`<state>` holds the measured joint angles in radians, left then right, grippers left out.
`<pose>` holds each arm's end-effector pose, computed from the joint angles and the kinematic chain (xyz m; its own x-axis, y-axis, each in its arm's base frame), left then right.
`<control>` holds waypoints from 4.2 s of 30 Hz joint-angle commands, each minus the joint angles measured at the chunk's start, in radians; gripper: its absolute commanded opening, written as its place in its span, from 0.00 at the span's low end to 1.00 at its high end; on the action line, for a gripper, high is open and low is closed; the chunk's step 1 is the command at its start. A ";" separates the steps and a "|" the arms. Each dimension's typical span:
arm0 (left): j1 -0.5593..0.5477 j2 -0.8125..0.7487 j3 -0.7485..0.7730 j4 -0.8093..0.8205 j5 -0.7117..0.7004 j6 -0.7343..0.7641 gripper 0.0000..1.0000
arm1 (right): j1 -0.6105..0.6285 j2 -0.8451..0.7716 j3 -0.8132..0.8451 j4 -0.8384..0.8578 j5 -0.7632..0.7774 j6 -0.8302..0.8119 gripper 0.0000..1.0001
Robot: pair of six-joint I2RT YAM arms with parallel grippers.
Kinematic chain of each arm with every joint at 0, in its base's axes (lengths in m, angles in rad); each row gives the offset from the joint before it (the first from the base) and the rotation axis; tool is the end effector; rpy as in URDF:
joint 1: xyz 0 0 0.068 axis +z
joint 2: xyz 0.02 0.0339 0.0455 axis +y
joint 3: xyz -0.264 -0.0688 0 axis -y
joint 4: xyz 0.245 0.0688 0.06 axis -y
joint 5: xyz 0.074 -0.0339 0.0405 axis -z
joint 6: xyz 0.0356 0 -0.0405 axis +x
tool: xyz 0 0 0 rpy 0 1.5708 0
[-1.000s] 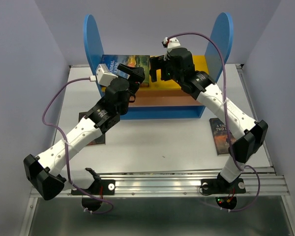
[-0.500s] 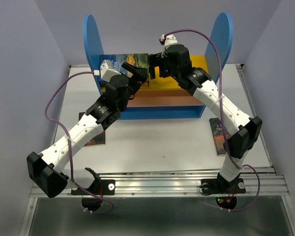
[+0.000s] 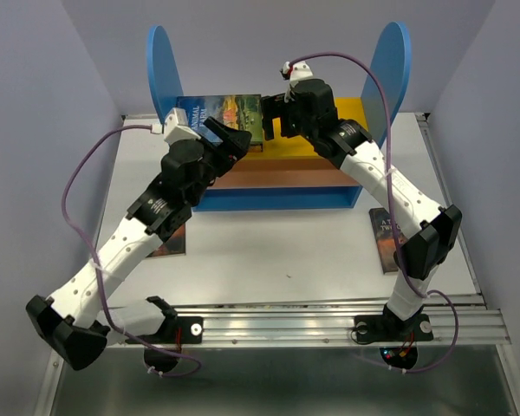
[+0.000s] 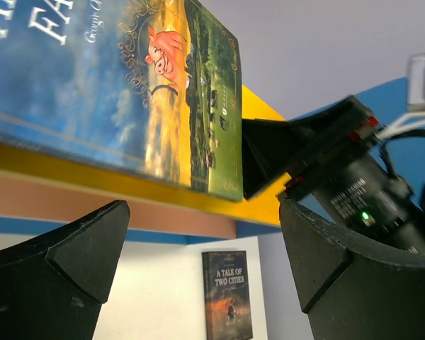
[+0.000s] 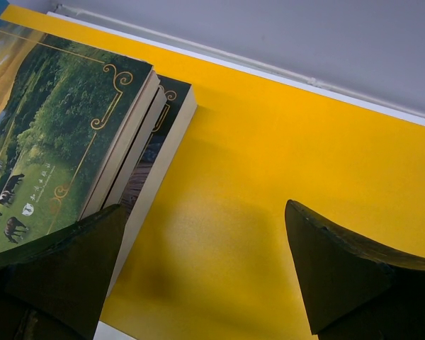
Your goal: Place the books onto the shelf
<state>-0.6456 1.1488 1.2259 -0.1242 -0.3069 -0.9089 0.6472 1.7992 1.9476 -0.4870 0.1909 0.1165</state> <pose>0.2136 -0.1474 0.4280 -0.2854 -0.7264 -0.6252 0.1747 0.6019 -0.7792 0.3359 0.2454 0.4300 -0.3154 -0.0953 -0.9442 -0.4154 0.9084 0.0470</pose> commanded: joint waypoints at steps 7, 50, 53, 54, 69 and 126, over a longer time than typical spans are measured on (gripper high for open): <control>0.009 -0.202 -0.071 -0.040 -0.066 0.041 0.99 | 0.012 -0.055 -0.007 0.054 -0.062 0.012 1.00; 0.136 -0.052 0.072 0.011 0.048 0.105 0.99 | 0.012 -0.251 -0.203 0.062 0.286 0.023 1.00; 0.142 -0.047 0.075 0.008 0.055 0.105 0.99 | 0.012 -0.251 -0.205 0.061 0.283 0.018 1.00; 0.144 -0.047 0.075 0.009 0.055 0.104 0.99 | 0.012 -0.253 -0.205 0.061 0.280 0.018 1.00; 0.184 -0.021 0.084 0.026 0.120 0.093 0.99 | 0.012 -0.207 -0.159 0.100 0.180 -0.044 1.00; 0.207 -0.060 0.064 0.014 0.230 0.130 0.99 | 0.012 0.097 0.151 0.171 -0.007 -0.144 1.00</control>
<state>-0.4431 1.1393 1.2724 -0.1535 -0.0872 -0.8116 0.6422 1.8763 2.0544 -0.4267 0.2462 -0.0322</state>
